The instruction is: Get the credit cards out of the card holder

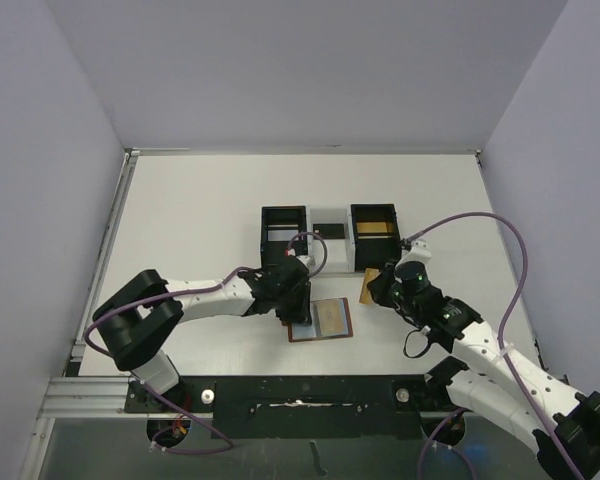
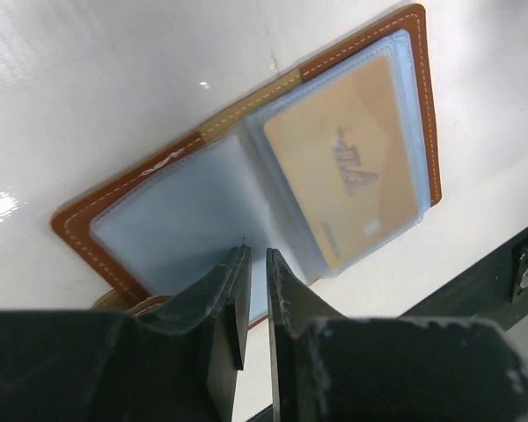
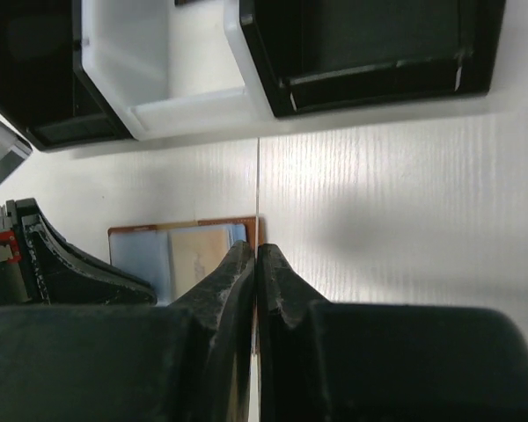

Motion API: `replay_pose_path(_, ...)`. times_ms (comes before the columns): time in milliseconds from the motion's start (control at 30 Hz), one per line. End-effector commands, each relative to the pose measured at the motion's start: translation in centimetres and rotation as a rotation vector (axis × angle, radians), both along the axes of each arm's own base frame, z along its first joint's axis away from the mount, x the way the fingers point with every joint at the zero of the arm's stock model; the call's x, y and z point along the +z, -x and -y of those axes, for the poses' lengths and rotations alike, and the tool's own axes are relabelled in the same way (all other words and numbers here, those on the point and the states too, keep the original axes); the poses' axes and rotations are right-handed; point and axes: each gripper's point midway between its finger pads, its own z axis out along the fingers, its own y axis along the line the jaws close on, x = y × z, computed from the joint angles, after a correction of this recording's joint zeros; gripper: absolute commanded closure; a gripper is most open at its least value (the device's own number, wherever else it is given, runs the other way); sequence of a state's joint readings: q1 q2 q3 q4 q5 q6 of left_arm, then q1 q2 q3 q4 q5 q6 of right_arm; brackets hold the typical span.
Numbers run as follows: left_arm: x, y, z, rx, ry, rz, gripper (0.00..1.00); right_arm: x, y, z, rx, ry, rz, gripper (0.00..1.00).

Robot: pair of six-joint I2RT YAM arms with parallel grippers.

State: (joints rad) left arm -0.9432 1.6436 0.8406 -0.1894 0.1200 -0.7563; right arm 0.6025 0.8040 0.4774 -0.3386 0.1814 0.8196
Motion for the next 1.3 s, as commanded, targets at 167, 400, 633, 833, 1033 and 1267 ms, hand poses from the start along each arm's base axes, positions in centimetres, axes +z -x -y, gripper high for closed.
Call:
replay_pose_path(167, 5.5, -1.6, 0.5, 0.003, 0.098, 0.126, 0.84, 10.5, -4.7, 3.5, -0.056, 0.211, 0.412, 1.00)
replay_pose_path(400, 9.7, -2.4, 0.5, 0.020, 0.198, 0.229, 0.74, 14.7, -8.2, 6.0, -0.103, 0.368, 0.510, 1.00)
replay_pose_path(633, 10.4, -3.1, -2.5, 0.119, 0.248, 0.239, 0.63, 15.3, -12.8, 6.1, 0.062, 0.183, 0.535, 1.00)
replay_pose_path(833, 11.8, -3.8, -4.8, 0.183, 0.297, 0.267, 0.59, 12.3, -15.5, 4.7, 0.357, 0.524, 0.566, 1.00)
replay_pose_path(1033, 12.1, -4.1, -6.5, 0.220, 0.295, 0.284, 0.57, 8.6, -17.1, 3.2, 0.666, 0.879, 0.554, 1.00)
replay_pose_path(1267, 11.4, -3.7, -7.7, 0.237, 0.290, 0.267, 0.49, 5.8, -18.7, 1.9, 0.904, 1.004, 0.581, 1.00)
